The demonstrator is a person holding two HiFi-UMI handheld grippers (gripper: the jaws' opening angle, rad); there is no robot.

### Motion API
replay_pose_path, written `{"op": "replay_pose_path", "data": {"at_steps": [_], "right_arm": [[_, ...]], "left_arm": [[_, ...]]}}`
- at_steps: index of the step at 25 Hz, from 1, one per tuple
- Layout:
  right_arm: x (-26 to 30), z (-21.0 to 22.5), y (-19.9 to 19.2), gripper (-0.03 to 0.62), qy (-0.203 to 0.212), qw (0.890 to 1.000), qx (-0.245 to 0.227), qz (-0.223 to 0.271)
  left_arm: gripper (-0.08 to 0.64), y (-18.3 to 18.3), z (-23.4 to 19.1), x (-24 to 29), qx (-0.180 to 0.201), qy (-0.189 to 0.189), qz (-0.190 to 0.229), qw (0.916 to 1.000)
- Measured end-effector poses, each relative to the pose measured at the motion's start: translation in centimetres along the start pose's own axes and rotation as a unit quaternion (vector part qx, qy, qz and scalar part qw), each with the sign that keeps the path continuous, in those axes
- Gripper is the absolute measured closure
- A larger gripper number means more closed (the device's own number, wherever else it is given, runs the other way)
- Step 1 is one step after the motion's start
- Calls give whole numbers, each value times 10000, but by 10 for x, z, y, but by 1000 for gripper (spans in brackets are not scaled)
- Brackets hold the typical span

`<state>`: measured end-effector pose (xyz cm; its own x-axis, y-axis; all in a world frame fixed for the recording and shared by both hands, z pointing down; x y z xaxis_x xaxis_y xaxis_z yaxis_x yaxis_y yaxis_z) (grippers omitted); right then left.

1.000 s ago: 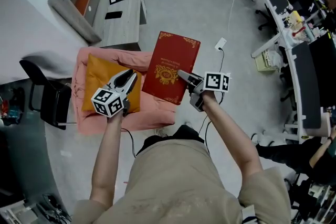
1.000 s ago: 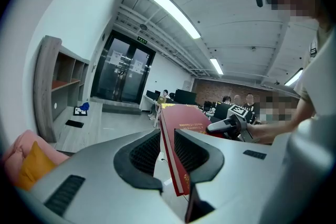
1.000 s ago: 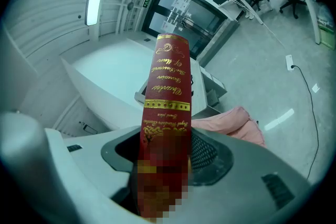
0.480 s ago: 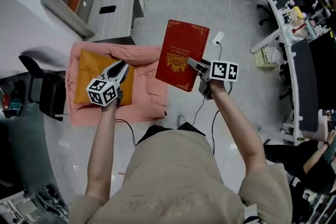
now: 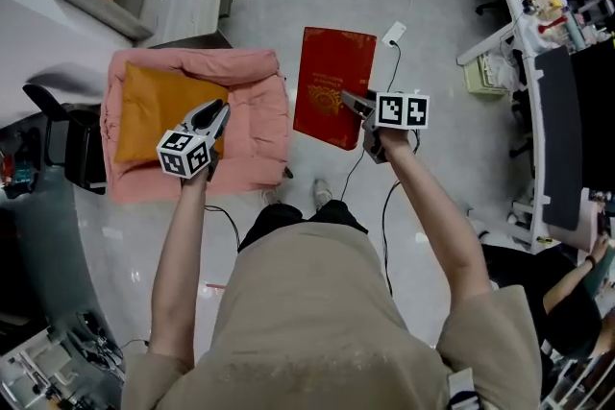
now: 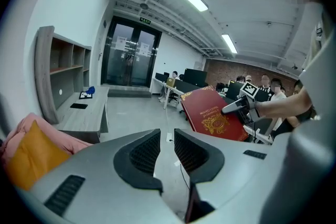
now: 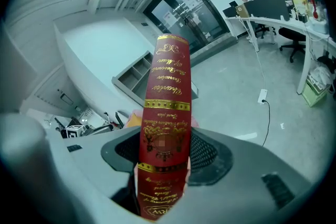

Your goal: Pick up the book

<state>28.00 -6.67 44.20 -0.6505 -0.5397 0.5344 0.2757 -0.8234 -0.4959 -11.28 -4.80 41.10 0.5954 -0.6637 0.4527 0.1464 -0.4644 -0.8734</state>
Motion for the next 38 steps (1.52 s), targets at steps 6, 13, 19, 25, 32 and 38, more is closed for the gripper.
{"op": "replay_pose_path", "data": {"at_steps": [6, 13, 19, 25, 32, 38], "right_arm": [[17, 36, -17, 344, -53, 9977, -253, -628], [56, 55, -31, 344, -287, 9882, -806, -1272], [65, 60, -49, 344, -289, 9831, -889, -1577], [77, 54, -71, 344, -217, 9781, -947, -1842], [88, 33, -85, 344, -95, 9732, -1185, -1966], [75, 14, -96, 344, -51, 9798, -975, -1744]], "left_arm": [[488, -33, 25, 17, -232, 166, -205, 9994], [488, -76, 33, 36, -382, 179, -669, 9969], [488, -87, 43, 41, -501, 281, -688, 9960], [488, -93, 51, 40, -455, 210, -827, 9953], [488, -97, 59, 35, -495, 175, -746, 9958], [488, -103, 75, 16, -565, -6, -470, 9973]]}}
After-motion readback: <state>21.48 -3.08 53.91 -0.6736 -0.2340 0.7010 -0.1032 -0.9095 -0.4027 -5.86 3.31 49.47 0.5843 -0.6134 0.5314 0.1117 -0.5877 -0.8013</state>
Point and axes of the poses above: the fingertips, and each gripper's own axes: x forward along the fingers, z to its right, y out of its top, the point moved 8 cm from there along -x, backward along the fingers, and after that the axes turned 3 degrees about x, right-handed, at the moved point
